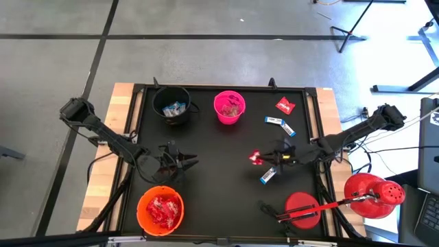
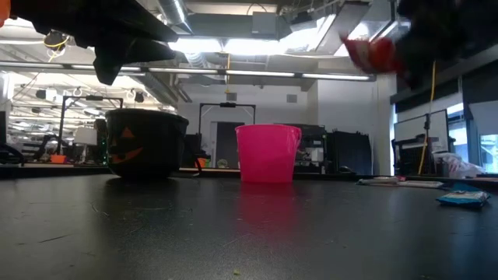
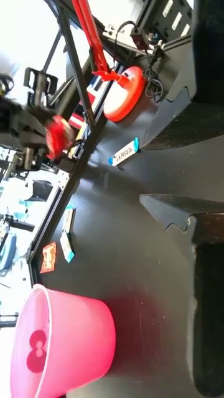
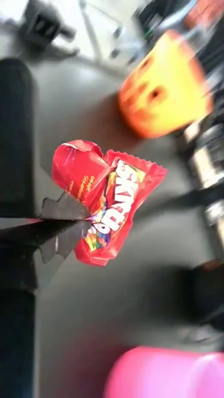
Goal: Organize candy in baskets
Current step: Put the red candy into the orange bucket, then put the white chocolate bar into the black bucket
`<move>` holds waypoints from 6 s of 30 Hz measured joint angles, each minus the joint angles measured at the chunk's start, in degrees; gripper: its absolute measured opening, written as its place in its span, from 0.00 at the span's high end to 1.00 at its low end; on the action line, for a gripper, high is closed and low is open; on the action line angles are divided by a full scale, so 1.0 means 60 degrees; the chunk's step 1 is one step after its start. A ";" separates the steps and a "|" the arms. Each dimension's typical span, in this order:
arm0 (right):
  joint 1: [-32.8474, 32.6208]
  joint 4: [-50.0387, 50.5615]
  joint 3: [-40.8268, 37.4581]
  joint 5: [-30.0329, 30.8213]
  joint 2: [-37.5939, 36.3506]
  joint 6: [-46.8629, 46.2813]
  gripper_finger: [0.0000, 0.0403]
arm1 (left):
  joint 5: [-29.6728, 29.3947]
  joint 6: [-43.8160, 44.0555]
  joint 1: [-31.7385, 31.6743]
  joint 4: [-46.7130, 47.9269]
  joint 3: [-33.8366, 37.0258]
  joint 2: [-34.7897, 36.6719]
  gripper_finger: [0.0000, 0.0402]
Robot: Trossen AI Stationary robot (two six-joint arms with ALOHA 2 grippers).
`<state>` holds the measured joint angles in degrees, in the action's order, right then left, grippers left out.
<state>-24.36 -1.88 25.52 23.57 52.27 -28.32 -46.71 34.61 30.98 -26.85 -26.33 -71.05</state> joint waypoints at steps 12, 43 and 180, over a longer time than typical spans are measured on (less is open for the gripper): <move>0.0000 -0.4757 0.0000 0.0225 0.1540 0.1965 1.00 | 0.0119 -0.1419 0.0003 -0.1495 0.0000 0.0000 0.71; 0.0634 -0.6517 0.2660 -0.1791 0.6319 0.2539 1.00 | 0.2852 -0.5655 -0.1100 -0.2246 -0.3345 -0.3439 0.46; 0.9573 0.3558 0.0834 -0.1018 0.4647 0.1031 0.46 | 0.4624 -0.3832 -0.1555 -0.3688 0.0255 0.0484 0.76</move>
<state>33.08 19.47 30.52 17.47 80.15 -22.14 -18.96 11.62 21.65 -48.97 -24.80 -68.14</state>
